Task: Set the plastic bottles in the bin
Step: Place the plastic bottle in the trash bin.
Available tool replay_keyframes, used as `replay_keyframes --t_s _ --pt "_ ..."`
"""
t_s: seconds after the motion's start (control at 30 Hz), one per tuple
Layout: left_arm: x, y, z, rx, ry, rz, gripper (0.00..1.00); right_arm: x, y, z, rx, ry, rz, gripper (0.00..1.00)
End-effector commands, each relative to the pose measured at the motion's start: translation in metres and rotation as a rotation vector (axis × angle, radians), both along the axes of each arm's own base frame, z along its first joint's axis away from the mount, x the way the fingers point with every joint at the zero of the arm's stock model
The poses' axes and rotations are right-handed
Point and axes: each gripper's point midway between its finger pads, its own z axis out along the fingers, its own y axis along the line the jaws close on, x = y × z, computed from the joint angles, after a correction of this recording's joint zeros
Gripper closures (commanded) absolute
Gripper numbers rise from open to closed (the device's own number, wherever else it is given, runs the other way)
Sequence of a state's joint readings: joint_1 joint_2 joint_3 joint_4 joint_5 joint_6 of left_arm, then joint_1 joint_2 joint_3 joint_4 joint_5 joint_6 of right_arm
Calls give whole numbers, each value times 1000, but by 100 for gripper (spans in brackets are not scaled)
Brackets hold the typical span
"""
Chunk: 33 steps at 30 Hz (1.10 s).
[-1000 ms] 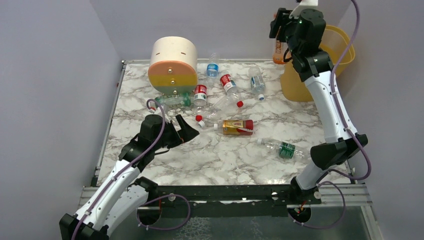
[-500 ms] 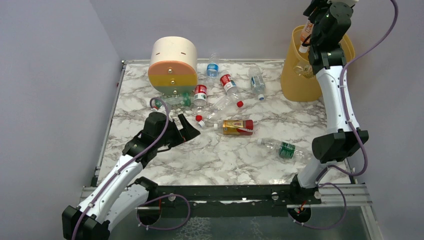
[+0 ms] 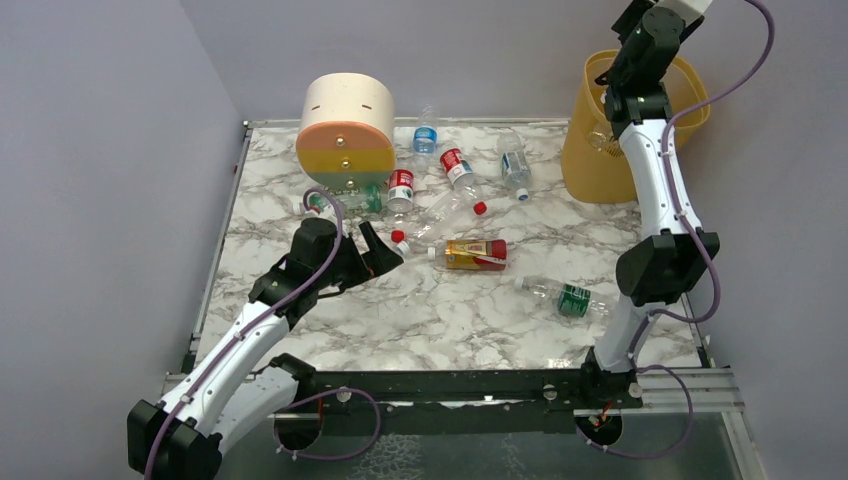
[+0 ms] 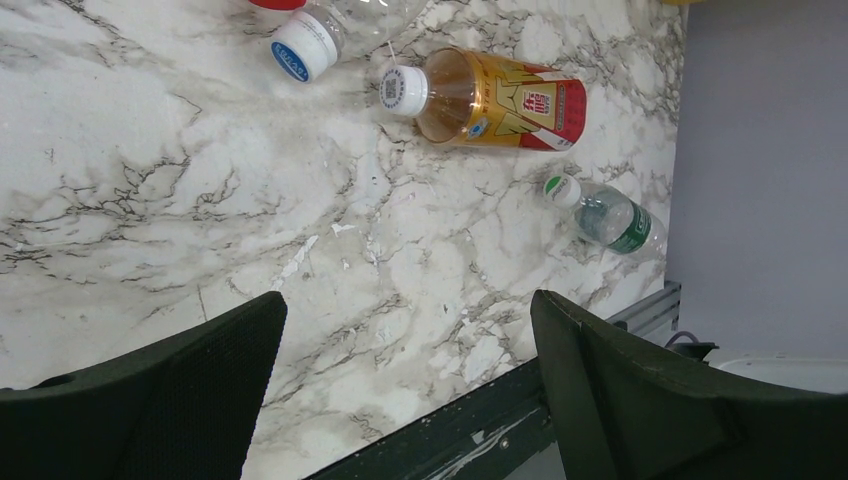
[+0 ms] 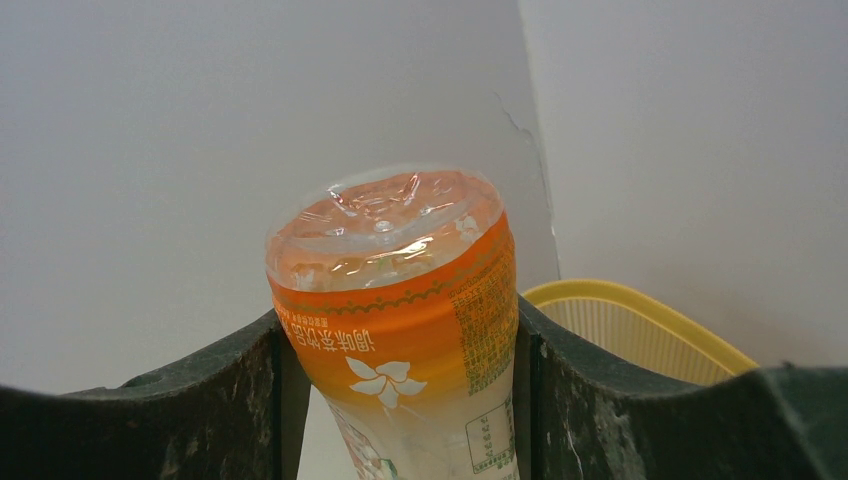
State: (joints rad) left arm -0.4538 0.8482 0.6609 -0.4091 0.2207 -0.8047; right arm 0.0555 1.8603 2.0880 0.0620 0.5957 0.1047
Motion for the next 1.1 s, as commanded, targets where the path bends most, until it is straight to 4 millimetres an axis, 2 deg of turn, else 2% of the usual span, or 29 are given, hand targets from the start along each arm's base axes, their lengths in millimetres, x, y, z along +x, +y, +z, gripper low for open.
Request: replay_keyframes --t_s 0.0,0.1,0.17,0.33,0.47,0.63,0.9,1.0,1.07 --pt "5 -7 16 -27 -53 -27 1 -3 -23 3 32 -20 -91 38" --pt "4 -7 12 -22 -44 -30 1 0 -26 -3 34 -2 -101 38" --pt "5 -7 12 -22 -43 -31 1 1 -26 -8 36 12 -107 34" --pt "5 -8 13 -23 -47 -32 1 3 -25 -20 58 46 -97 9" --pt "4 -8 15 -27 -51 -34 1 -1 -21 -23 82 54 -67 5" --pt "2 -7 17 -38 -59 -31 1 -13 -8 -11 111 39 20 5" --pt "-4 -4 18 -50 -68 -25 1 -42 48 26 111 34 347 0" --pt "-6 -4 17 -55 -68 -25 1 -55 79 35 100 41 507 0" --pt "-7 -3 18 -57 -71 -25 1 -63 104 35 88 58 624 1"
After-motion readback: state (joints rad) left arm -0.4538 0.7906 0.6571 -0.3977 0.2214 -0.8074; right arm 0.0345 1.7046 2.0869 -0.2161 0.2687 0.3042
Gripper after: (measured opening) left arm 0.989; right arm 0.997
